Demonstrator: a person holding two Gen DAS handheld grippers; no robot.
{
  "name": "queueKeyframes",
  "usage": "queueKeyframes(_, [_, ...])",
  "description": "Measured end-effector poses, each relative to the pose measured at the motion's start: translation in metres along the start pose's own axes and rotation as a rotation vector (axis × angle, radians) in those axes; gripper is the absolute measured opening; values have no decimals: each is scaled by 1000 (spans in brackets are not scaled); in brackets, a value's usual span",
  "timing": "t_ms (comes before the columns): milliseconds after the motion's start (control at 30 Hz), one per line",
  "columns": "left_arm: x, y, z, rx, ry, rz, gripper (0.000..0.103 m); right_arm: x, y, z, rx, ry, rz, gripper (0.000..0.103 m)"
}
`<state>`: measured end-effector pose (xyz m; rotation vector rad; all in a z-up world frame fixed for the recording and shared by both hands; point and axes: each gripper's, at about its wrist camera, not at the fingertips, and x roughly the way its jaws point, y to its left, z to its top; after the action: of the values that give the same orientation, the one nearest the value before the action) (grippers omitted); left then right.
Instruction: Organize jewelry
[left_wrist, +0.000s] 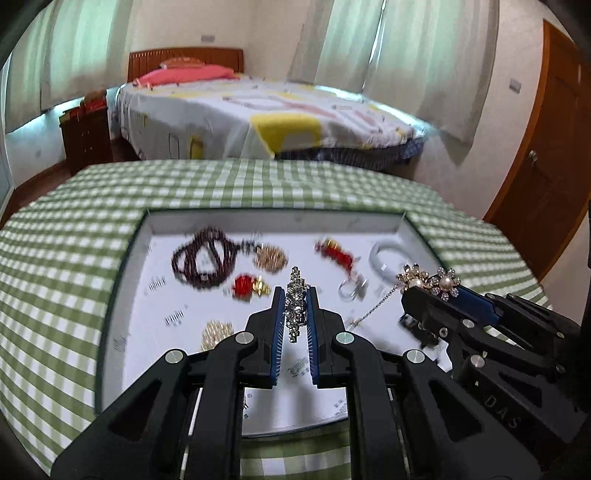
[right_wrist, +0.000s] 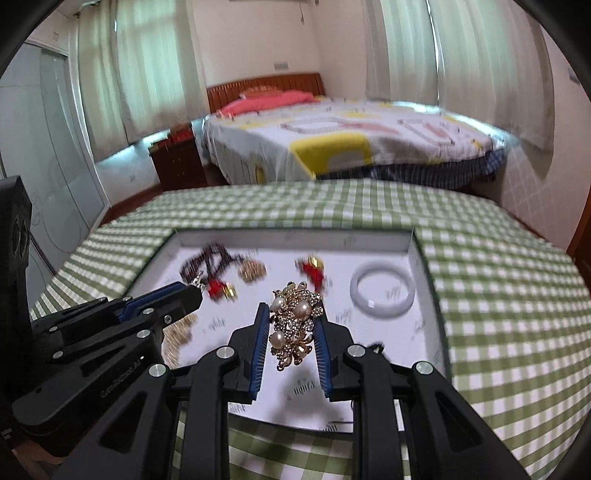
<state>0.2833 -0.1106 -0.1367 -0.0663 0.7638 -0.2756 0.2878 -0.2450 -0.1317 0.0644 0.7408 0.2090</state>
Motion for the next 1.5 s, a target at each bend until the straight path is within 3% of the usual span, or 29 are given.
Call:
queueKeyframes(533, [43, 6, -15, -11, 125, 26, 12, 40, -10, -21, 2, 123, 0, 24])
queueKeyframes(1033, [45, 4, -15, -9, 127, 36, 15, 43, -11, -19, 6, 132, -6, 24])
queueKeyframes(1200, [43, 4, -16, -3, 124, 40, 29, 42, -12, -20, 9, 129, -7, 26])
queueKeyframes(1300, [41, 4, -16, -2, 122, 45, 34, 40, -13, -19, 11, 117, -11, 39])
queueKeyframes(1500, [31, 12, -16, -28, 102, 64, 51, 32, -14, -17, 13, 96, -24, 53])
